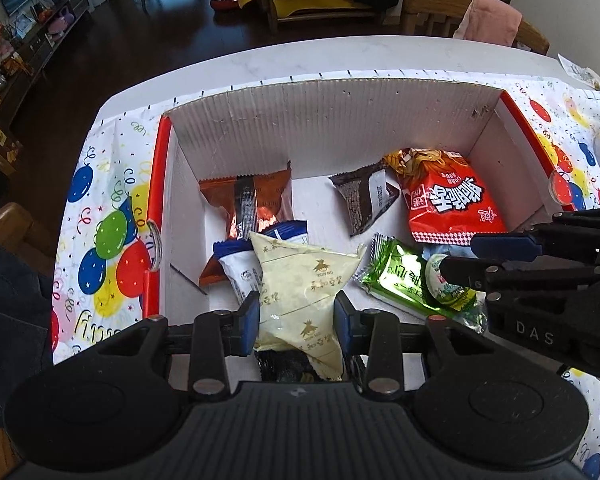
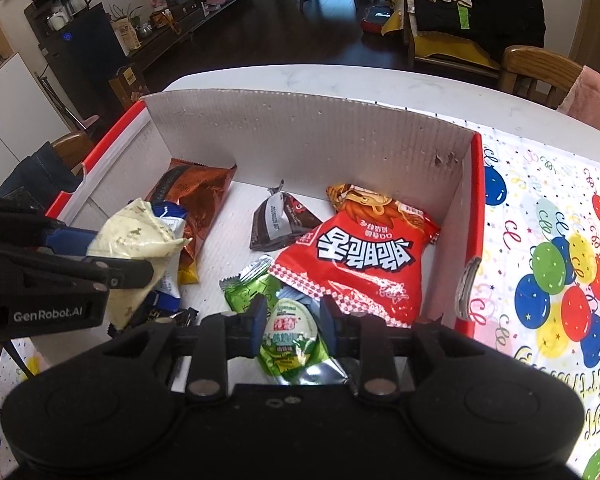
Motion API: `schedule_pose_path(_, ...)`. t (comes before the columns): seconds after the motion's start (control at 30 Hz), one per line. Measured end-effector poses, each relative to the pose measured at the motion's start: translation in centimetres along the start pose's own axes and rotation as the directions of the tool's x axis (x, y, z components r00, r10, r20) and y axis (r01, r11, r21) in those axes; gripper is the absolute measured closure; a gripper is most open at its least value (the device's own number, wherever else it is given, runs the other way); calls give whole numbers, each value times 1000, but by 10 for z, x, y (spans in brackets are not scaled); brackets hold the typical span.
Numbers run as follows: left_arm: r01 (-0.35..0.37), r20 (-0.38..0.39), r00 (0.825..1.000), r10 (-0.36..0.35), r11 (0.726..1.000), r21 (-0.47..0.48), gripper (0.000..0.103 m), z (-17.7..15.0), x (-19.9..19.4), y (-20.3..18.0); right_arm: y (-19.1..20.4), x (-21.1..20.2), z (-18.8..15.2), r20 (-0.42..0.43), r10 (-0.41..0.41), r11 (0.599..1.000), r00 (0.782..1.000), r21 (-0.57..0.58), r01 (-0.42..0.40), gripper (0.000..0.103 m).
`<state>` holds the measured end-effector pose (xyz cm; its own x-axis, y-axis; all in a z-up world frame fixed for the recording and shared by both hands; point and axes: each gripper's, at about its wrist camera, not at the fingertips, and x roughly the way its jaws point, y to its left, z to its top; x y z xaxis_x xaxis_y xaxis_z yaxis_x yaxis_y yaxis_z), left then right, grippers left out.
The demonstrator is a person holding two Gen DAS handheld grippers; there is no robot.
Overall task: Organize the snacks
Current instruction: 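Open both tools to release the snacks into the box, then lift both open tools out and move back toward the table snacks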
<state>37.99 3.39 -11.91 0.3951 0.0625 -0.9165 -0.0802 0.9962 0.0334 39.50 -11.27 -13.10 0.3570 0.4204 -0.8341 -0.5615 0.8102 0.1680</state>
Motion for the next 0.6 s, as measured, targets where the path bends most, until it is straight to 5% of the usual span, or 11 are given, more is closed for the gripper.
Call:
schedule_pose_path(0.2, 31, 15, 999, -31, 999, -10, 52, -7, -9, 2, 3, -11, -4, 15, -1, 1000, 1000, 5, 1, 67)
schedule_pose_path(0.6, 50, 92, 995, -49, 999, -9, 47, -24, -45, 8, 16, -53, -10, 83, 25, 999, 996, 20, -27, 57)
